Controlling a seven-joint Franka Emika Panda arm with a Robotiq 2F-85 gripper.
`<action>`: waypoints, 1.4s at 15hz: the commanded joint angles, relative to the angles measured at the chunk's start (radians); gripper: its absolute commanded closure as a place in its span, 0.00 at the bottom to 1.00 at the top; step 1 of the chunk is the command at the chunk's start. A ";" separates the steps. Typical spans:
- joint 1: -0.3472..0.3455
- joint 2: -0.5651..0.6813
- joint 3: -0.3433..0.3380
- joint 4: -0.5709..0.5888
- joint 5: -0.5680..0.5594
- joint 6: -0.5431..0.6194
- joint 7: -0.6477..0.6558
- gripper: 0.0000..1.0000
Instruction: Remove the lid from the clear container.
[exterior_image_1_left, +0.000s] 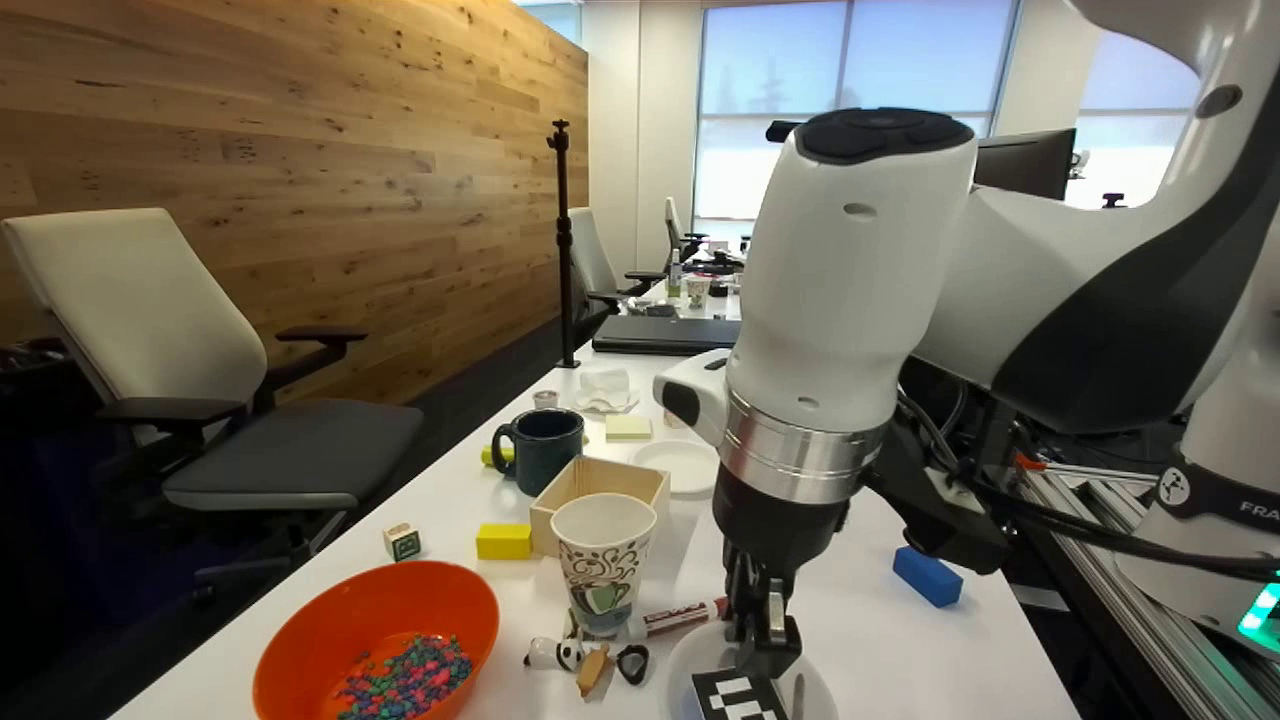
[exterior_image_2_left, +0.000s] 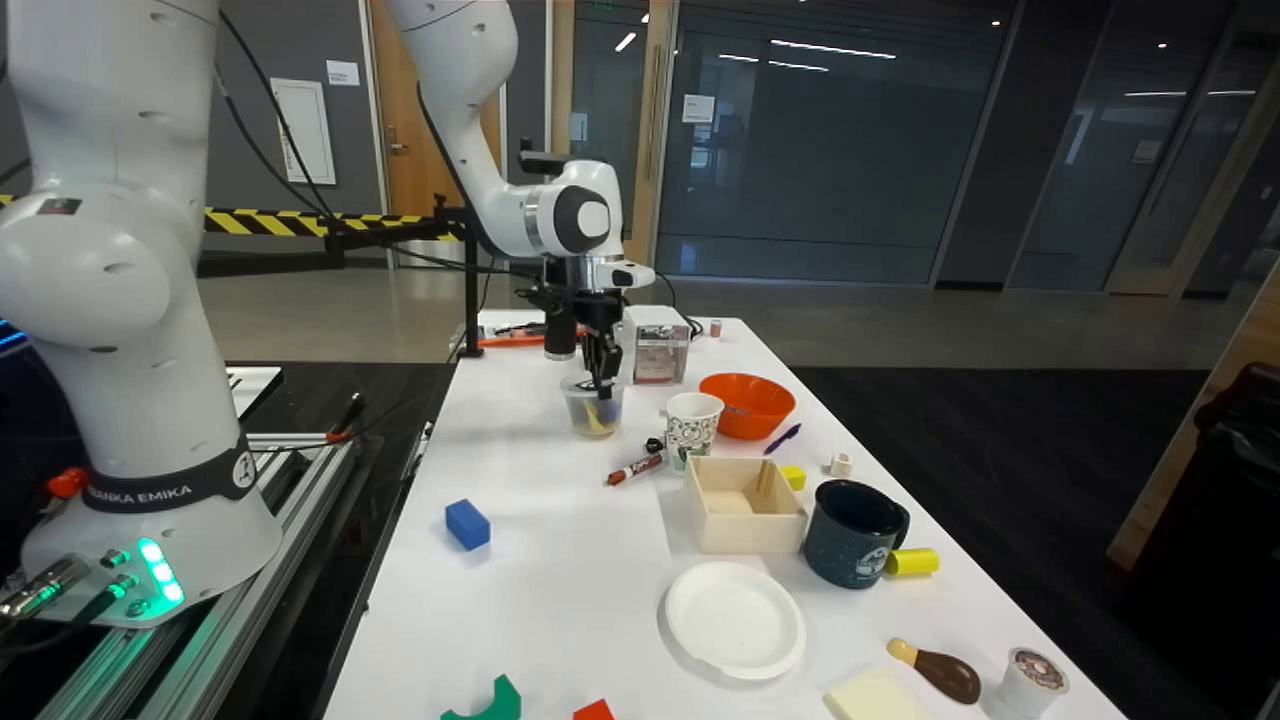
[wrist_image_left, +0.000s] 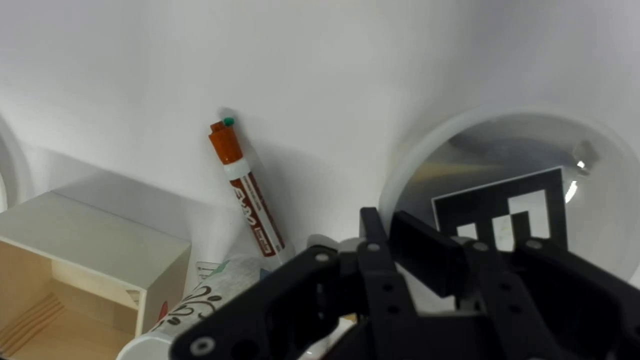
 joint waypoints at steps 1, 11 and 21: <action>-0.030 -0.027 0.048 -0.016 0.125 -0.057 -0.152 0.97; -0.026 -0.028 0.048 -0.010 0.155 -0.133 -0.217 0.82; 0.031 -0.036 -0.022 -0.033 -0.121 -0.010 0.018 0.99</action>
